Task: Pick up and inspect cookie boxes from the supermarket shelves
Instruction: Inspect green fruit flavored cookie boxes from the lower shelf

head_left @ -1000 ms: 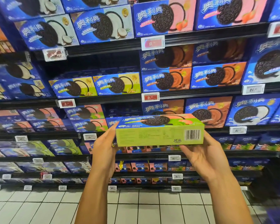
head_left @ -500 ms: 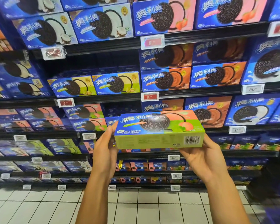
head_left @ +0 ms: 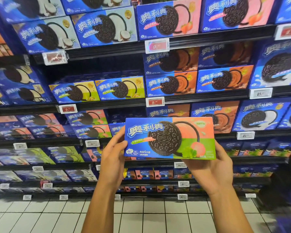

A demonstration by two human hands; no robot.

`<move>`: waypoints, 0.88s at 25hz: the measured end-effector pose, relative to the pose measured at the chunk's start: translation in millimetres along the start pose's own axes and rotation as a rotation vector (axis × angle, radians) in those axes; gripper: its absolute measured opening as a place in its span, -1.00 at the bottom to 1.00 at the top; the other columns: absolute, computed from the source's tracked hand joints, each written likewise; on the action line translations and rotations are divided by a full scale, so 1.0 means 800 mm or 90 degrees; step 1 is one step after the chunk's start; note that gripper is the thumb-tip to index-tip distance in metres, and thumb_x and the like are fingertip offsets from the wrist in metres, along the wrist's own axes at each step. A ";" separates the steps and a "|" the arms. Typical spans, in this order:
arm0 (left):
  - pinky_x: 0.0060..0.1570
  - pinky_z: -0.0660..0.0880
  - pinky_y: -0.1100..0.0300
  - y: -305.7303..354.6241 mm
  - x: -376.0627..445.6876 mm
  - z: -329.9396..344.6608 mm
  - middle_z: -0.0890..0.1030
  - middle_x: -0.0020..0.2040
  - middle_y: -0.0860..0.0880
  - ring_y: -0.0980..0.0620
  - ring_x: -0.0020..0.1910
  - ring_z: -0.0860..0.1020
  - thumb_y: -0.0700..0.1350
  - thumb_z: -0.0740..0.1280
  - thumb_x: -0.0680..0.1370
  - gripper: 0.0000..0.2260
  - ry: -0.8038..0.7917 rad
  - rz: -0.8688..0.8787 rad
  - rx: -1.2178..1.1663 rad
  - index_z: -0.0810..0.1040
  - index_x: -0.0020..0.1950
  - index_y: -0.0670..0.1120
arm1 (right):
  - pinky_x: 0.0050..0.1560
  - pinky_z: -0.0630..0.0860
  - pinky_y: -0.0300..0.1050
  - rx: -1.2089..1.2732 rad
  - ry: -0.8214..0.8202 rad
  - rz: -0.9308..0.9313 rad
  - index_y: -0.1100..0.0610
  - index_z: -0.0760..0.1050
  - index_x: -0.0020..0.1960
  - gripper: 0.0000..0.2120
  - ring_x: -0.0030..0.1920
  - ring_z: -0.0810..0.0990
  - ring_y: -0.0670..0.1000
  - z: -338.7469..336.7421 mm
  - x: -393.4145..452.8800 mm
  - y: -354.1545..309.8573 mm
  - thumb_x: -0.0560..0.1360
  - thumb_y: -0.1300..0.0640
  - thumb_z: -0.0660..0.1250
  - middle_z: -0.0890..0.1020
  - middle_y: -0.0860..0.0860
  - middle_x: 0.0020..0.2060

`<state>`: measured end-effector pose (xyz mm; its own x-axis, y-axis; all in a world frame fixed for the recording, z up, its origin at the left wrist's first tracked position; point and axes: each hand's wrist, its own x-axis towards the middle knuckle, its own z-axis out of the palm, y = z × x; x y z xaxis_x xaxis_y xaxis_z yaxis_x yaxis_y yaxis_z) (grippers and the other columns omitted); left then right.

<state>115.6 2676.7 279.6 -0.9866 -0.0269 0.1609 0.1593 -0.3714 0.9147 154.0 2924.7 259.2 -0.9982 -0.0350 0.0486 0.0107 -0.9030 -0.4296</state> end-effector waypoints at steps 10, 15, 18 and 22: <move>0.40 0.32 -0.04 -0.001 -0.017 0.055 0.51 0.37 0.18 0.20 0.37 0.44 0.45 0.33 0.34 -0.34 -0.164 -0.067 0.212 0.47 0.38 0.20 | 0.05 0.61 -0.12 -0.452 0.060 -0.250 0.03 0.55 0.33 -0.60 0.12 0.67 -0.03 0.055 0.001 0.048 0.51 0.00 0.33 0.71 -0.05 0.13; 0.26 0.48 -0.03 -0.010 -0.017 0.061 0.63 0.25 -0.05 -0.04 0.25 0.58 0.27 0.37 0.45 -0.47 -0.145 -0.050 0.105 0.54 0.33 0.04 | 0.18 0.52 -0.32 -0.562 -0.064 -0.229 -0.11 0.56 0.29 -0.67 0.33 0.53 -0.18 0.069 -0.004 0.069 0.53 -0.09 0.32 0.60 -0.20 0.29; 0.08 0.58 0.02 -0.009 -0.013 0.043 0.64 0.23 -0.15 -0.10 0.15 0.62 0.19 0.35 0.47 -0.59 -0.099 -0.061 -0.061 0.64 0.23 0.02 | 0.18 0.51 -0.33 -0.583 -0.015 -0.234 -0.04 0.57 0.29 -0.74 0.27 0.58 -0.18 0.059 0.004 0.063 0.62 0.08 0.28 0.65 -0.21 0.21; 0.21 0.43 -0.24 -0.011 -0.014 0.020 0.58 0.31 -0.17 -0.17 0.19 0.58 0.27 0.21 0.50 -0.51 -0.067 -0.082 -0.246 0.59 0.30 0.03 | 0.26 0.45 -0.27 -0.579 0.188 -0.294 -0.24 0.49 0.21 -0.68 0.28 0.51 -0.25 0.030 0.018 0.040 0.62 0.18 0.29 0.60 -0.30 0.19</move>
<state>125.8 2695.3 275.4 -0.9854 0.1297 0.1100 -0.0093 -0.6869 0.7267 141.3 2885.1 267.9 -0.8703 0.4450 0.2113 -0.2997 -0.1378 -0.9440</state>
